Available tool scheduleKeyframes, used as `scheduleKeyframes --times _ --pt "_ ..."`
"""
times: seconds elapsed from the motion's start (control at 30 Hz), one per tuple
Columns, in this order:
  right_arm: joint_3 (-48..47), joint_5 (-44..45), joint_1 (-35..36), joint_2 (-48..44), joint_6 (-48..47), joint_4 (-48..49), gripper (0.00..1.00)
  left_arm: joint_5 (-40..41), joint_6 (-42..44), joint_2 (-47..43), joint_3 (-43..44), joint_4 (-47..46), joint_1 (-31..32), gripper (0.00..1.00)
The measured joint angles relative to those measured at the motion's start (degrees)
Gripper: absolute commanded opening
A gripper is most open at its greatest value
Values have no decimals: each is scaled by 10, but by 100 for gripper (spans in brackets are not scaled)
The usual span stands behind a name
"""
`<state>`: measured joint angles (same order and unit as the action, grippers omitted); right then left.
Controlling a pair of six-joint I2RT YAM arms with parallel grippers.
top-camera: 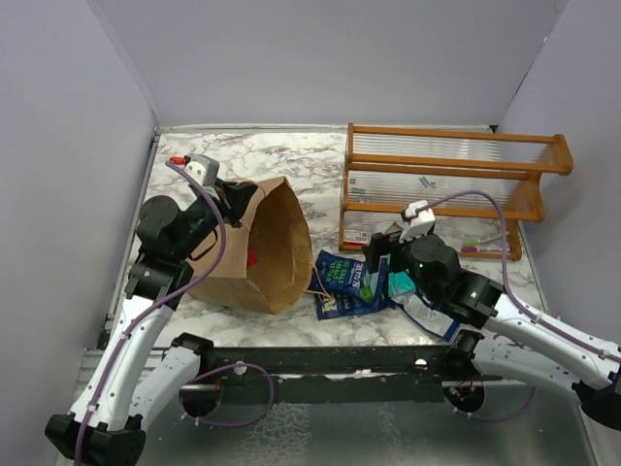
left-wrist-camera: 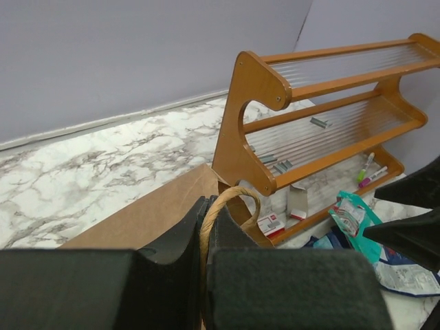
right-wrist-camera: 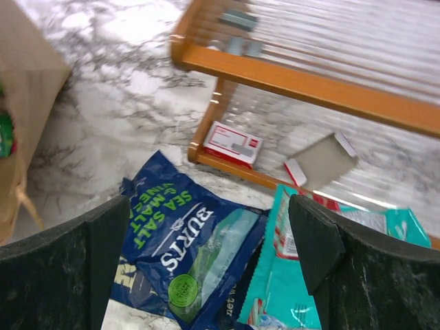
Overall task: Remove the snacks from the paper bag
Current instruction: Take out the snack from the paper bag.
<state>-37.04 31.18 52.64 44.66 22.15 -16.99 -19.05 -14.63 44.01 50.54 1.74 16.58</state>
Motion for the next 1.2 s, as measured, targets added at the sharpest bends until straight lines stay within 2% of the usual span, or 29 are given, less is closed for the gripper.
scheduleKeyframes --times 0.2,0.3,0.5,0.57,0.77,0.9,1.03,1.2 --pt "-33 -127 0 59 -90 43 99 -51 -14 8 0 -8 0 0" --pt "-47 -222 0 92 -122 79 99 -94 -28 23 0 -18 0 0" --pt "-46 -404 7 151 -170 197 99 -200 -50 55 -1 -29 0 0" --pt "-44 -439 25 172 -196 228 93 -223 -48 52 -3 -22 0 0" --pt "-42 -475 66 238 -270 272 71 -234 -26 8 -20 23 0 0" --pt "-24 -476 69 247 -334 294 65 -229 -17 -15 -27 50 0 0" --pt "9 -482 75 247 -424 325 54 -217 -9 -25 -27 70 0 0" --pt "28 -534 80 260 -571 365 54 -212 -4 -29 -27 76 0 0"
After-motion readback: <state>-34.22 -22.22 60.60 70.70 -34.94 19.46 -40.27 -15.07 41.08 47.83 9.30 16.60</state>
